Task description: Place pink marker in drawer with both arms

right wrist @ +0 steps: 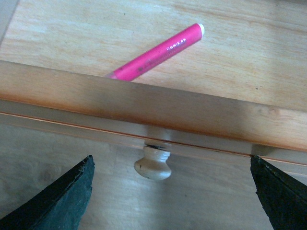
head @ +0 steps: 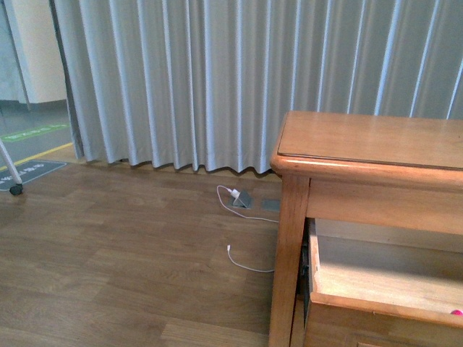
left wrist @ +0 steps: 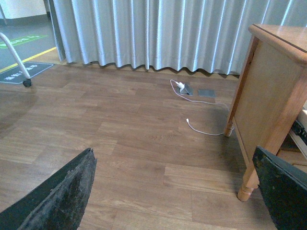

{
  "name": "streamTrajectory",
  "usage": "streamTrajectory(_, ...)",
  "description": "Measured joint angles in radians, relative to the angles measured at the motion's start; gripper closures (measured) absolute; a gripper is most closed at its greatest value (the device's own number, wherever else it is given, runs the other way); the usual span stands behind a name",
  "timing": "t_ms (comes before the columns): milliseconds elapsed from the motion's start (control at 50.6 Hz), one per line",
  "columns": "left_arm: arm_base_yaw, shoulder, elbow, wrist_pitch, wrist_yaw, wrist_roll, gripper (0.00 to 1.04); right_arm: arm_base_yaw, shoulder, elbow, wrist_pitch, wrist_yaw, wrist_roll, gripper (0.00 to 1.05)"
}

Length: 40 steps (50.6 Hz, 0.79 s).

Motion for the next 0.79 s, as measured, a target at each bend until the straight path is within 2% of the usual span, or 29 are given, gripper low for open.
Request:
streamTrajectory(158, 0.0, 0.0, 0.0, 0.0, 0.0, 0.0, 0.06, -0.019, 0.128, 0.025, 0.204, -0.02, 0.037, 0.08)
streamTrajectory(356, 0.0, 0.0, 0.0, 0.0, 0.0, 0.0, 0.06, -0.031, 0.268, 0.075, 0.389, -0.019, 0.058, 0.08)
streamTrajectory(613, 0.0, 0.0, 0.0, 0.0, 0.0, 0.0, 0.06, -0.033, 0.444, 0.167, 0.573, 0.022, 0.096, 0.08)
streamTrajectory(791, 0.0, 0.0, 0.0, 0.0, 0.0, 0.0, 0.06, -0.031, 0.518, 0.224, 0.633, 0.037, 0.098, 0.08)
